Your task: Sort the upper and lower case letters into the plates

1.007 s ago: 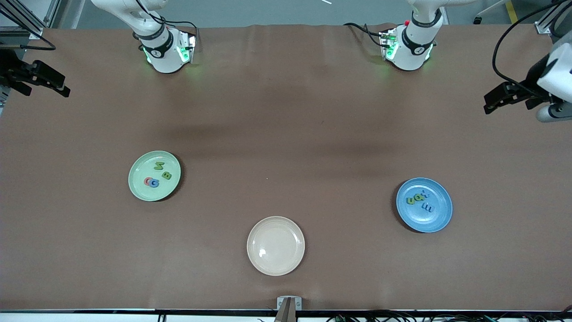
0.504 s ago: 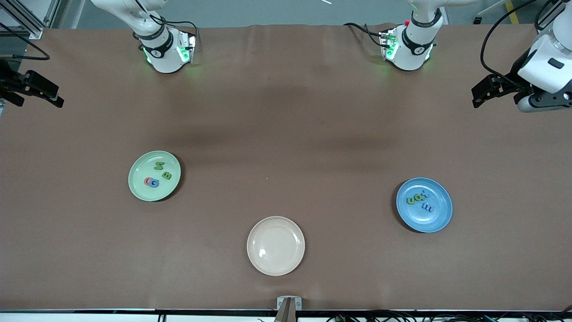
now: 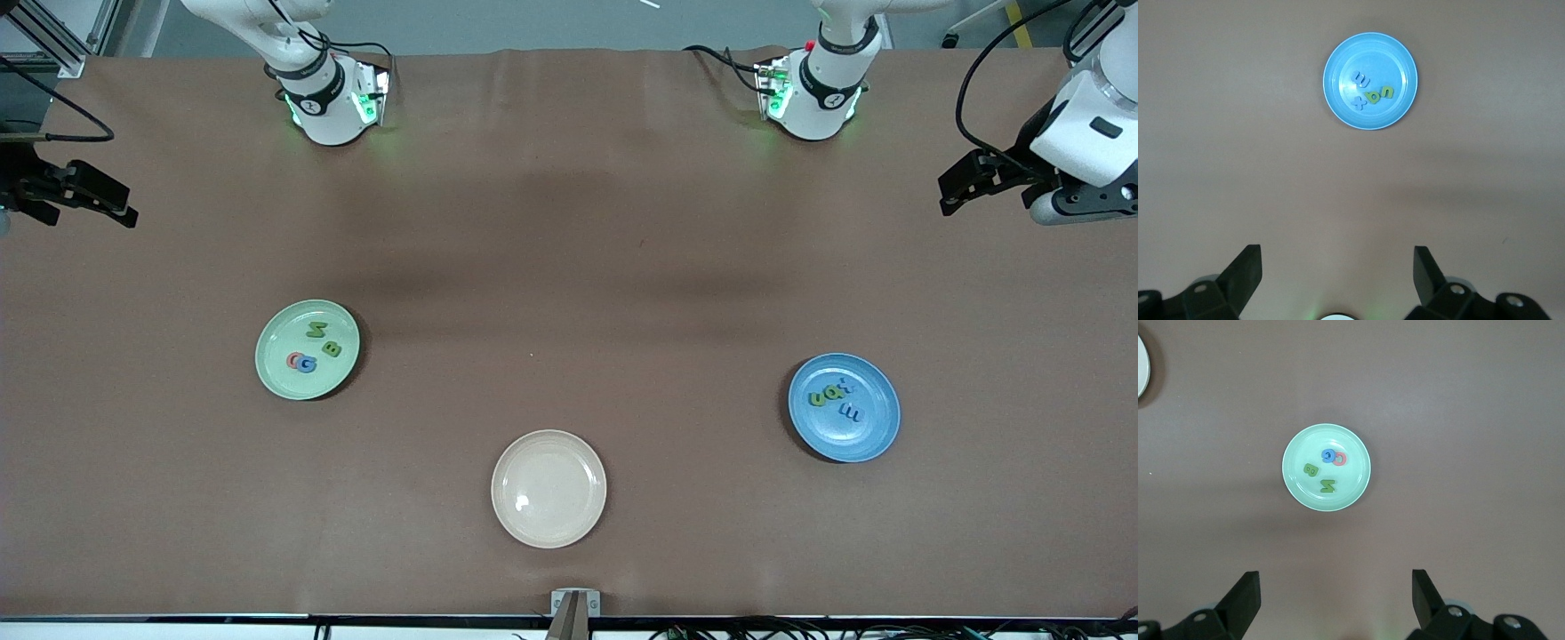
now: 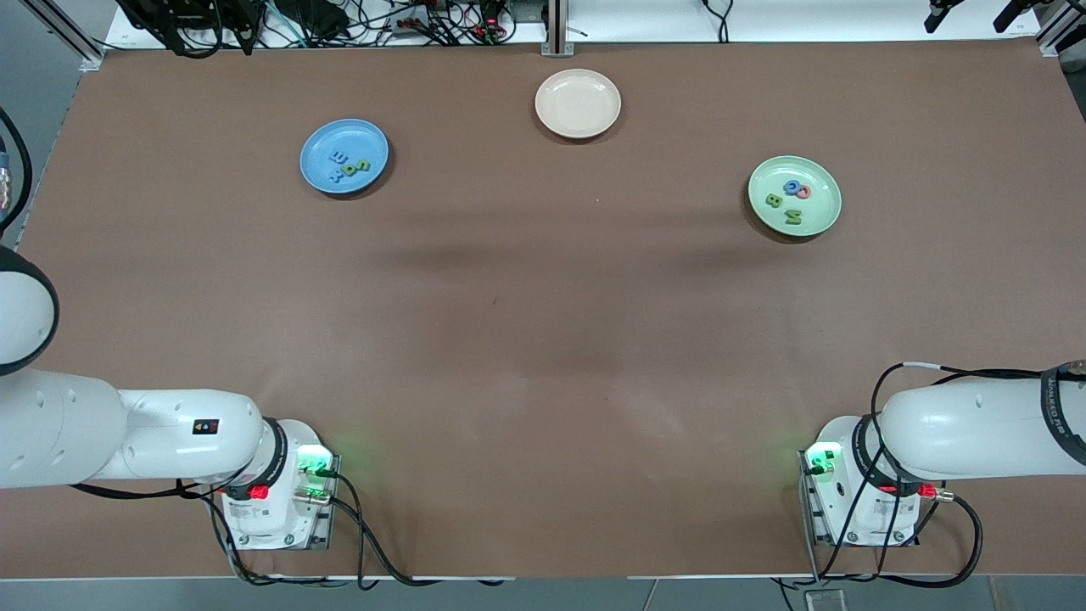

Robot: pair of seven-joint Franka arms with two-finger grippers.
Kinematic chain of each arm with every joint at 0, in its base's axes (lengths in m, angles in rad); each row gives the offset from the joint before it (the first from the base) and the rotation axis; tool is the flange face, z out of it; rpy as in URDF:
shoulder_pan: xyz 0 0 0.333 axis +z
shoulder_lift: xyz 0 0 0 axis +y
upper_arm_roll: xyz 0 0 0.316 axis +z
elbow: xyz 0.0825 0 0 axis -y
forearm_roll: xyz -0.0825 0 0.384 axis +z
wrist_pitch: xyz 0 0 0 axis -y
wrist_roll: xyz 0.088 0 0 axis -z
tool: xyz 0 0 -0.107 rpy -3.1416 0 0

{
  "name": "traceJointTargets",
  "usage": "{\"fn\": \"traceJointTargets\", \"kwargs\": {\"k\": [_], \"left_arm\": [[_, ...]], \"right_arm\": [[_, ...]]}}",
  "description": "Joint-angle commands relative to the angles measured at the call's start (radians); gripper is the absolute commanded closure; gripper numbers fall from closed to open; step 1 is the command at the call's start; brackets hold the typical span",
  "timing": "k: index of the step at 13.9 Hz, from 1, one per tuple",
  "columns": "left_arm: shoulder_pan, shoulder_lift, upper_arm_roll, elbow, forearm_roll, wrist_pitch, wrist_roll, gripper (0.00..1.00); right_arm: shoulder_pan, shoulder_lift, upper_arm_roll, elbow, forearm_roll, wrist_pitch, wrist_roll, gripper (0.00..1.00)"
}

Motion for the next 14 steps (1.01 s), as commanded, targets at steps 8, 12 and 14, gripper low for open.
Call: {"fn": "traceJointTargets", "kwargs": {"k": [8, 12, 14], "left_arm": [[0.002, 0.012, 0.002, 0.021, -0.017, -0.002, 0.013, 0.0], [0.002, 0.012, 0.002, 0.023, -0.014, -0.002, 0.016, 0.0], [-0.001, 0.012, 0.002, 0.023, -0.014, -0.002, 0.015, 0.0]], "right_arm": [[-0.004, -0.039, 0.004, -0.031, 0.002, 0.023, -0.01, 0.0], [-0.005, -0.044, 0.004, -0.036, 0.007, 0.023, -0.01, 0.0], [-0.005, -0.042, 0.003, -0.036, 0.018, 0.023, -0.01, 0.0]]}}
